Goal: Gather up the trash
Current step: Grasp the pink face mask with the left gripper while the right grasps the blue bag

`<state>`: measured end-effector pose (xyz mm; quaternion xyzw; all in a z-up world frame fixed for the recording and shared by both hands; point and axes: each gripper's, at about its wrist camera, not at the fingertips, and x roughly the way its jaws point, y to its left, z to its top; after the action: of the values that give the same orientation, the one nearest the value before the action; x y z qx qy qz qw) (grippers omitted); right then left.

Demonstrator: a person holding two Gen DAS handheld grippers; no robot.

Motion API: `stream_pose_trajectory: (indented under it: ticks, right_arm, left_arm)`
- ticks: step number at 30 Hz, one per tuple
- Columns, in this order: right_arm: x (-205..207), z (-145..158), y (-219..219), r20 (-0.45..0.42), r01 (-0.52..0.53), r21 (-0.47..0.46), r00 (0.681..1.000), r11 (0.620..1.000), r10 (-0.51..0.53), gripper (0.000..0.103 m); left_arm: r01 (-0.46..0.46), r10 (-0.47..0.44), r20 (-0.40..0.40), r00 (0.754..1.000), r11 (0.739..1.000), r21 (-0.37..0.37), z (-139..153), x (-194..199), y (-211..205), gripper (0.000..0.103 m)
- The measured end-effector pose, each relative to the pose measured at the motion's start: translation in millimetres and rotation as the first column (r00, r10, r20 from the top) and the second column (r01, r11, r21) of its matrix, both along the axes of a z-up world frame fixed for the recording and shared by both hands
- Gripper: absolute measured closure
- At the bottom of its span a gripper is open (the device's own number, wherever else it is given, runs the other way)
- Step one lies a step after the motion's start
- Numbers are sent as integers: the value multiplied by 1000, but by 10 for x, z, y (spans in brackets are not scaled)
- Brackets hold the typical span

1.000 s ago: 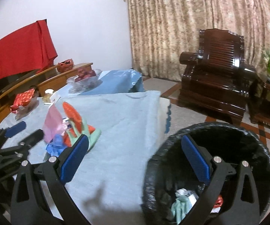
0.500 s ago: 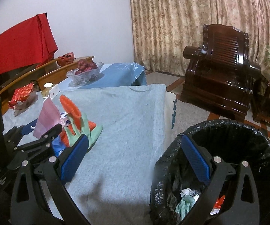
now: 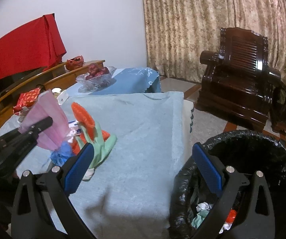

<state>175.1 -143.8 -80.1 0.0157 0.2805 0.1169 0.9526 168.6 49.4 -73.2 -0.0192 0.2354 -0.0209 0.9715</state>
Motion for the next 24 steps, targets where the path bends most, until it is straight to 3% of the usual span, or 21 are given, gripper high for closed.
stream_pose_trajectory:
  ticks: [8, 15, 20, 24]
  right_arm:
    - [-67, 69, 316, 22, -64, 11, 998, 998, 64, 7]
    - [-137, 54, 698, 19, -144, 22, 989, 989, 143, 7]
    - [-157, -74, 1033, 0, -204, 1, 979, 979, 204, 7]
    - [-101, -263, 1272, -40, -228, -24, 973, 973, 227, 18]
  left_arm:
    - [2, -3, -6, 1000, 996, -88, 243, -392, 283, 102]
    - [-59, 54, -36, 998, 986, -155, 318, -709, 701, 102]
    - [-159, 146, -90, 985, 974, -161, 139, -774, 1058, 102]
    - [-214, 193, -143, 971, 965, -154, -92, -745, 1260, 102]
